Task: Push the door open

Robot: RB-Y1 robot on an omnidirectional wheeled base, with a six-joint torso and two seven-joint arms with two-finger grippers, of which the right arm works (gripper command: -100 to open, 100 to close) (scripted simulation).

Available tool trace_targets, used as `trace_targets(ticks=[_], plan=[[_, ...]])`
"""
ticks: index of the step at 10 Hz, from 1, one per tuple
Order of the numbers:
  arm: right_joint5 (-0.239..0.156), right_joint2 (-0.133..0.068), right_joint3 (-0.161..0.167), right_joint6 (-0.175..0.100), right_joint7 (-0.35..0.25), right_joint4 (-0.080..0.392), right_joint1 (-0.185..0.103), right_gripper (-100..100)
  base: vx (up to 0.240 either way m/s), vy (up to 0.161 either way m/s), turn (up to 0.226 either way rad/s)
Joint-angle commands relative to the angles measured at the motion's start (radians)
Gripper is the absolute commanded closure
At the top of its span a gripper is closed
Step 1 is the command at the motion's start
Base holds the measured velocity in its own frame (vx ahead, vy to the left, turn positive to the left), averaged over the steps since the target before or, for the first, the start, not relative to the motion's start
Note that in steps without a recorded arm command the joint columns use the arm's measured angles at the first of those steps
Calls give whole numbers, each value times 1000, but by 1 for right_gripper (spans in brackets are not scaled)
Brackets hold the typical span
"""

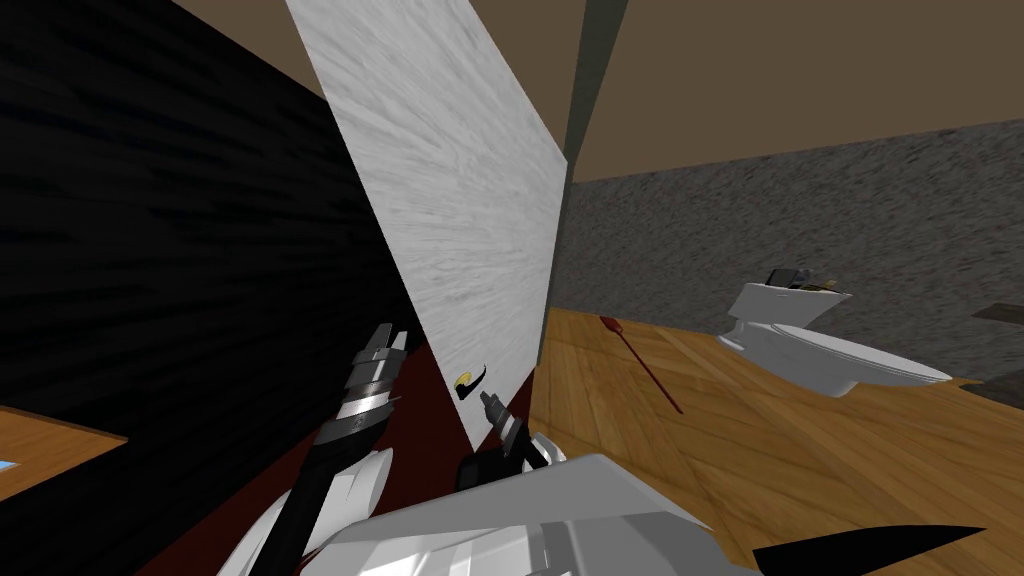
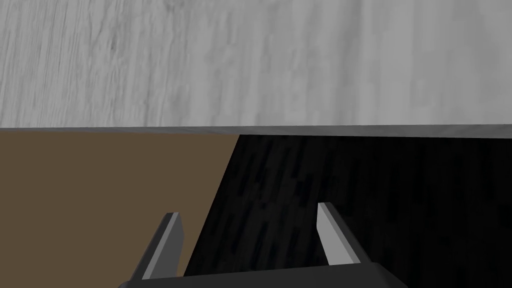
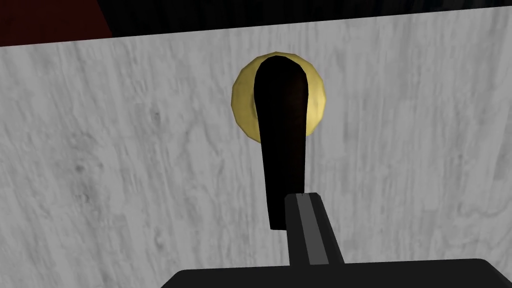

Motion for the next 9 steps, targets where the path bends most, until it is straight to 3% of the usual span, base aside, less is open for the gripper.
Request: trace_targets(ticks=[1,4,5,9], plan=[[-7,-6,-19,2,6,-2,5,-100,-117,-29,-148],[-16,8,-46,6,16,-4,11,-100,-211,-39,-111],[-14,2,-39,5,12,-5,9,-100,-103,-23,-23],[-15,1,-52,0,18,9,3,-100,138,119,26]])
